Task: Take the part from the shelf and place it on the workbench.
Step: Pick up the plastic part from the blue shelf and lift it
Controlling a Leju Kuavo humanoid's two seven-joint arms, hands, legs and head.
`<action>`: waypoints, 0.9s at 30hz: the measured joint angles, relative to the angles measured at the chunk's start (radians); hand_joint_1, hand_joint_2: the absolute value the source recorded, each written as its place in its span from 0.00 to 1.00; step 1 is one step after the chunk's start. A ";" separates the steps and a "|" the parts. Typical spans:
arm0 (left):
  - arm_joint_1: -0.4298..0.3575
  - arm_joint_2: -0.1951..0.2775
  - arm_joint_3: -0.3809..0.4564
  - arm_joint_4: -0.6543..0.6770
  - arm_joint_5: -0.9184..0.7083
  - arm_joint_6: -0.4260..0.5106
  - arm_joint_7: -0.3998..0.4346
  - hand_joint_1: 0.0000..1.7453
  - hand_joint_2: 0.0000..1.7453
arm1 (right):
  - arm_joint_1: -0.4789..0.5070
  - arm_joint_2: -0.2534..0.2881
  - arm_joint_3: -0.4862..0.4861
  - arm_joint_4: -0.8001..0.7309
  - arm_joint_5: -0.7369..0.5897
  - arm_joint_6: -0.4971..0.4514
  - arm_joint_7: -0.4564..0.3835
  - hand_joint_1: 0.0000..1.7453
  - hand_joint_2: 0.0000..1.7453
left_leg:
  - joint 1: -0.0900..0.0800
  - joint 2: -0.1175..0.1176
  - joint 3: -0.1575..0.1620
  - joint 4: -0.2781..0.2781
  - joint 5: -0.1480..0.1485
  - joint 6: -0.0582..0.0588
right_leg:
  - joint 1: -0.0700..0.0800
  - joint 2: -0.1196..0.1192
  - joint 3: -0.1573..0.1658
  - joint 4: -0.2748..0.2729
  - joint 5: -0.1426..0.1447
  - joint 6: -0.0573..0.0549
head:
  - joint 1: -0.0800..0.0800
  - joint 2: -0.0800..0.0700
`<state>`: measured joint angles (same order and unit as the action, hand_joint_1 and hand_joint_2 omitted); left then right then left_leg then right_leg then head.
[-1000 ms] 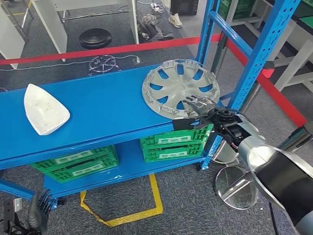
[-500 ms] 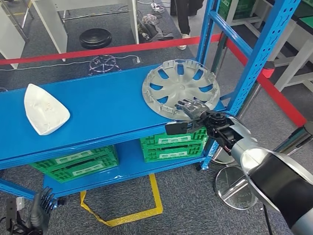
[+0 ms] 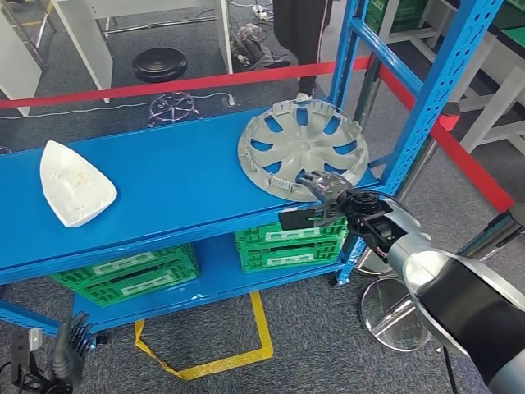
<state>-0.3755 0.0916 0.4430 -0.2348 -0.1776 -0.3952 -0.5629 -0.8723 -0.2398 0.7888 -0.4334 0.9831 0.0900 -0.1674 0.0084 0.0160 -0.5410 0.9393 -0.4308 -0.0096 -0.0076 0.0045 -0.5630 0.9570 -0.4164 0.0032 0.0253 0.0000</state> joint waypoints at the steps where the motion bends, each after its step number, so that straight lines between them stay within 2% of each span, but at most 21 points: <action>1: 0.000 0.000 -0.001 -0.001 0.002 0.000 0.000 0.00 0.00 | -0.001 0.000 0.000 0.000 -0.005 0.008 0.003 0.00 1.00 | 0.000 0.000 0.000 0.000 0.000 0.000 | 0.000 0.000 0.000 0.000 0.000 0.000 | 0.000 0.000; 11: 0.000 0.003 -0.004 -0.004 0.016 0.000 0.008 0.00 0.00 | -0.008 -0.001 -0.002 0.000 -0.014 0.046 0.012 0.01 1.00 | 0.000 0.000 0.000 0.000 0.000 0.000 | 0.000 0.000 0.000 0.000 0.000 0.000 | 0.000 0.000; 15: 0.002 0.005 -0.004 -0.004 0.023 0.001 0.007 0.00 0.00 | -0.011 -0.007 -0.003 0.000 -0.008 0.044 0.017 1.00 1.00 | 0.000 0.000 0.000 0.000 0.000 0.000 | 0.000 0.000 0.000 0.000 0.000 0.000 | 0.000 0.000; 27: 0.003 0.005 -0.026 -0.004 0.051 0.009 0.007 0.00 0.00 | -0.019 -0.013 -0.003 0.005 0.028 0.018 0.027 1.00 1.00 | 0.000 0.000 0.000 0.000 0.000 0.000 | 0.000 0.000 0.000 0.000 0.000 0.000 | 0.000 0.000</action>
<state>-0.3728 0.0969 0.4167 -0.2384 -0.1263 -0.3864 -0.5561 -0.8908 -0.2525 0.7859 -0.4280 1.0108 0.1076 -0.1408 0.0084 0.0158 -0.5408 0.9394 -0.4308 -0.0096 -0.0077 0.0045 -0.5625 0.9569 -0.4164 0.0032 0.0253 0.0000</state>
